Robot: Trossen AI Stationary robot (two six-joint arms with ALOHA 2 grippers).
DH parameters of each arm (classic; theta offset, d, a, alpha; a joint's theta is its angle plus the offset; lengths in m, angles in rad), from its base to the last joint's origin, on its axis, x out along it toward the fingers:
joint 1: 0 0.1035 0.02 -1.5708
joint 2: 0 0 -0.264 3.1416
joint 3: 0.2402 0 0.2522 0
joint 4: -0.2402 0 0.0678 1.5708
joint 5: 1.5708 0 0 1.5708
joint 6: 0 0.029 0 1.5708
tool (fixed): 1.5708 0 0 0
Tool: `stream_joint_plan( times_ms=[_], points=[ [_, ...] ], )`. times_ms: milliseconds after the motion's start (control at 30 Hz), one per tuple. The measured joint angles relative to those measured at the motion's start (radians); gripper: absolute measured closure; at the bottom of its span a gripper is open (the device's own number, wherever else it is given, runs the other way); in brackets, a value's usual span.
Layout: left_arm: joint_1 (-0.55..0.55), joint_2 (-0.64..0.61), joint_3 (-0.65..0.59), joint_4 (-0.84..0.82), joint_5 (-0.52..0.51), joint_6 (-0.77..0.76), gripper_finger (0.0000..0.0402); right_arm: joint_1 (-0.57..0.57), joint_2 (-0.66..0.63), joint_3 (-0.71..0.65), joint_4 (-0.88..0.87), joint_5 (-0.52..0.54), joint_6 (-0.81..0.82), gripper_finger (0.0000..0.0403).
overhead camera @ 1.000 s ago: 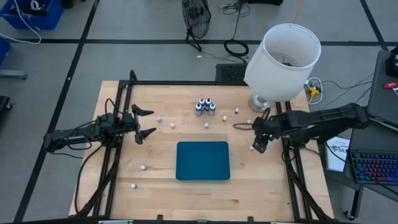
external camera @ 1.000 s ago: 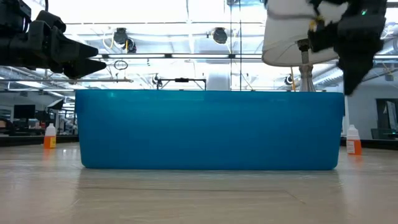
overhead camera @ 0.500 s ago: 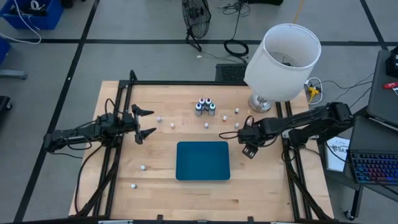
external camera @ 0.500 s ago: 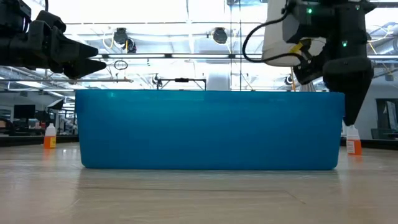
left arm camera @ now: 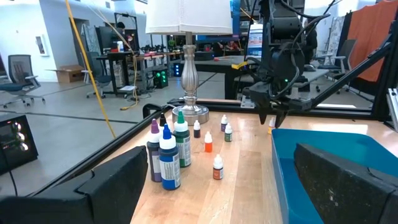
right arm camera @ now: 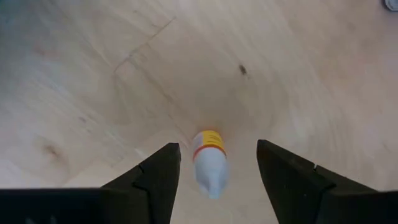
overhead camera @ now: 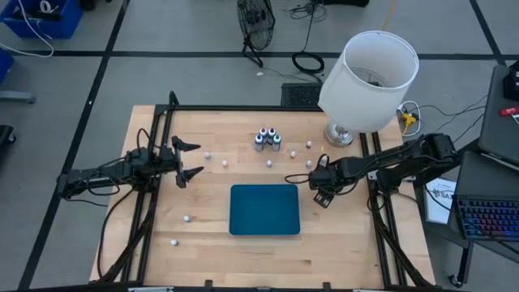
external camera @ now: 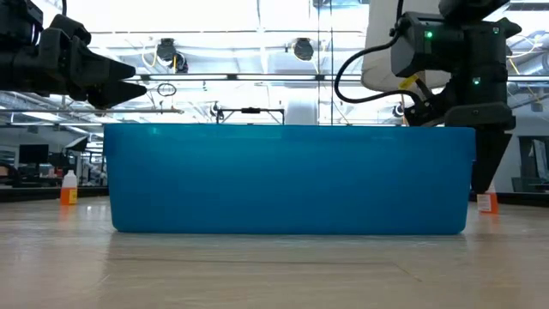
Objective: Pick & Place food coloring
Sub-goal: Put the yellow food coloring bottle into the bin
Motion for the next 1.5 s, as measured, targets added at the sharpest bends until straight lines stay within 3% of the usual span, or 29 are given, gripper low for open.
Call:
stream_joint_plan(
  times_ms=[433,667,867,1200,1367,1500],
  points=[
    [0.0,0.0,0.0,0.0,0.0,0.0,0.0002,0.0,0.0,0.0,-0.008,-0.021,0.0,0.0239],
    [0.0,0.0,0.0,0.0,0.0,0.0,0.0002,0.0,0.0,0.0,-0.007,-0.021,-0.007,0.0289],
    [0.0,0.0,0.0,0.0,0.0,0.0,0.0002,0.012,-0.001,0.0,0.01,-0.021,-0.063,0.0357],
    [0.0,0.0,0.0,0.0,0.0,0.0,0.0002,0.133,-0.035,0.022,0.168,-0.02,-0.079,0.0359],
    [0.0,0.0,0.0,0.0,0.0,0.0,0.0002,0.217,-0.069,0.125,0.183,0.057,-0.09,0.0359],
    [0.0,0.0,0.0,0.0,0.0,0.0,0.0002,0.26,-0.07,0.278,0.185,0.136,-0.196,0.0359]
  ],
)
